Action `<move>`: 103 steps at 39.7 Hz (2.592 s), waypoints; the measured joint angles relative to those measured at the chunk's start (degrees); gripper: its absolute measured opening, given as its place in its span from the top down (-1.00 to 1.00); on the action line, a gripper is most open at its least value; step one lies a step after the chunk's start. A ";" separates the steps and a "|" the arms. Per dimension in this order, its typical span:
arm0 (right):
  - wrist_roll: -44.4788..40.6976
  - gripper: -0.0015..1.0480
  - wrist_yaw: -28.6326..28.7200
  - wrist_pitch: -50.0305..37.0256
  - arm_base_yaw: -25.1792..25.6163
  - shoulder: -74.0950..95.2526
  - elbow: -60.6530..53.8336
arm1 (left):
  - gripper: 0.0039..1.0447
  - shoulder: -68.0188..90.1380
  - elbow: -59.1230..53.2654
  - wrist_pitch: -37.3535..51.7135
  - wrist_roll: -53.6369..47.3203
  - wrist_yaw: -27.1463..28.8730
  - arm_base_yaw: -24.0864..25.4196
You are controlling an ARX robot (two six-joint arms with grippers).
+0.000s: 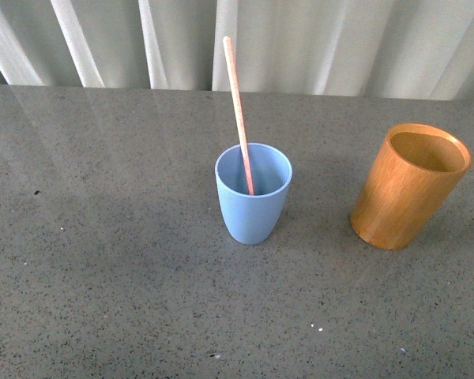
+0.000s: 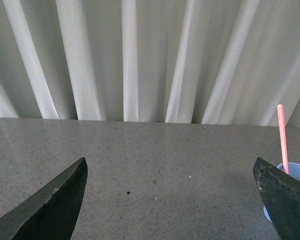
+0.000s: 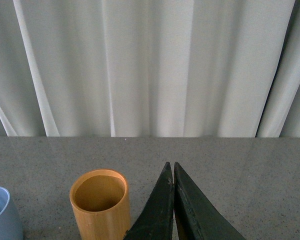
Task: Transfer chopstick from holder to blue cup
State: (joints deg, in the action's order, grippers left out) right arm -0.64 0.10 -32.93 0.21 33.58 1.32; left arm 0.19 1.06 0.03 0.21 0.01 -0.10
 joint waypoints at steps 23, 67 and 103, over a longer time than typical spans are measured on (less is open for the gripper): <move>0.02 0.98 -0.02 17.40 0.00 -18.27 -0.04 | -0.87 0.00 0.00 0.00 0.00 0.00 0.00; 0.04 -0.28 -0.04 32.83 -0.04 -33.33 -0.04 | -0.87 -0.07 0.00 0.00 0.00 0.00 0.00; 0.28 -0.81 -0.04 32.83 -0.04 -33.33 -0.04 | -0.87 -0.07 0.00 0.00 0.00 0.00 0.00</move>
State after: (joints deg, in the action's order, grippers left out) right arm -0.36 0.05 -0.10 0.16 0.25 1.28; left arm 0.12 1.06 0.03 0.21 0.01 -0.10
